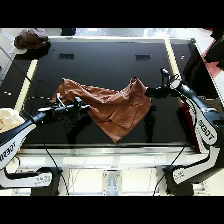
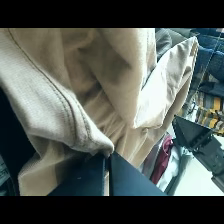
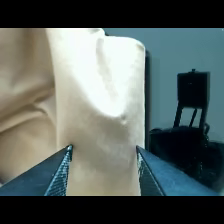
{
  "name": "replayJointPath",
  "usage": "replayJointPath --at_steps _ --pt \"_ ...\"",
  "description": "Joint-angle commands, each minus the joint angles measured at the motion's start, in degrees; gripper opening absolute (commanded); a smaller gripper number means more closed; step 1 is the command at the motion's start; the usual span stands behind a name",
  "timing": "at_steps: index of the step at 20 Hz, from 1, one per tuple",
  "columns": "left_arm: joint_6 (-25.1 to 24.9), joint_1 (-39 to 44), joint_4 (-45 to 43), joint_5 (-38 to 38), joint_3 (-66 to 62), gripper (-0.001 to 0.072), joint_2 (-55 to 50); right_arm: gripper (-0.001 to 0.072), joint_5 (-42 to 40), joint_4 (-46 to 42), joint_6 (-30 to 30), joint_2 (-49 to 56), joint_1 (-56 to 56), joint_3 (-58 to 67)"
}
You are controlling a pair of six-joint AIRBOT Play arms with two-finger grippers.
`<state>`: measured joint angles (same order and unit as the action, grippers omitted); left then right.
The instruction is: Fold the shirts.
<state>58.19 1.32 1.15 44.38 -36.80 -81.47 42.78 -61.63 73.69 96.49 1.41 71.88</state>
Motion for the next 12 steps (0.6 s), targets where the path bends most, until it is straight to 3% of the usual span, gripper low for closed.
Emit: replayJointPath --at_steps 1,2,4,5,7,12 --pt "-0.6 0.0 0.0 0.0 0.0 0.0013 0.0 0.0474 -0.1 0.3 -0.3 2.7 0.0 1.4" --pt "-0.6 0.0 0.0 0.0 0.0 0.0013 0.0 0.0398 0.0 0.3 -0.3 3.2 0.0 1.4" --pt "-0.7 0.0 0.0 0.0 -0.1 0.0013 0.0 0.0028 0.1 1.1 -0.2 3.4 0.0 1.4" --pt "-0.7 -0.1 0.2 0.0 -0.1 0.0013 0.3 0.0018 0.2 1.9 -0.4 3.1 0.0 1.6" --pt "-5.4 -1.5 2.2 1.2 -0.9 0.0012 2.3 0.0018 3.8 1.9 -1.5 2.4 0.0 4.8" --pt "-7.7 -12.2 2.3 7.8 -9.3 0.0010 16.5 0.0017 25.2 -6.7 -2.7 -8.7 0.0 18.7"
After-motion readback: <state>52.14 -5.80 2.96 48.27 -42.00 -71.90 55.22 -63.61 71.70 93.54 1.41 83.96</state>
